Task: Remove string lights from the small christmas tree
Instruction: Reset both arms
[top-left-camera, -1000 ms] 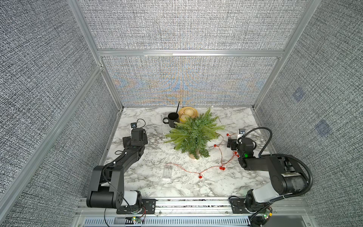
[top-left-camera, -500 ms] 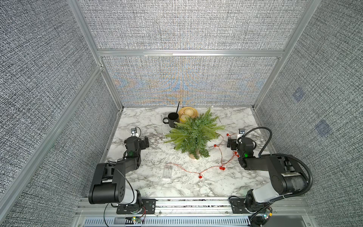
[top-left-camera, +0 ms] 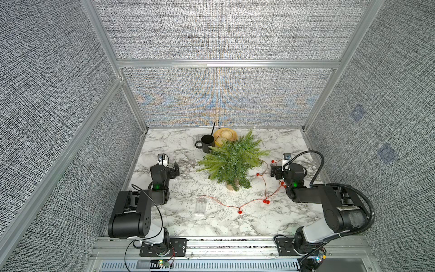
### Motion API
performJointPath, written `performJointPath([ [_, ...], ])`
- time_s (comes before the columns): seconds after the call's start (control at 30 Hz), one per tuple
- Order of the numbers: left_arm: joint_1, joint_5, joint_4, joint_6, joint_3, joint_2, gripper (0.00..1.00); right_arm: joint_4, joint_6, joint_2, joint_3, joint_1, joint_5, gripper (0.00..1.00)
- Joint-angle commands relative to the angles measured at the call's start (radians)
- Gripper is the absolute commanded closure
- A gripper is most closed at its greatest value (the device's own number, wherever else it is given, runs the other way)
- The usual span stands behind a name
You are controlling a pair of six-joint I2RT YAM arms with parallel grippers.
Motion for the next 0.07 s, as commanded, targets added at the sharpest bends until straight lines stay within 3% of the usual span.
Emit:
performJointPath([
  [0.0, 0.0, 0.005, 0.005, 0.003, 0.003, -0.004, 0.0, -0.002, 0.007, -0.007, -0.002, -0.007, -0.044, 0.01],
  [0.03, 0.0, 0.006, 0.006, 0.006, 0.001, -0.006, 0.01, 0.0, 0.003, -0.013, -0.005, -0.007, -0.047, 0.01],
])
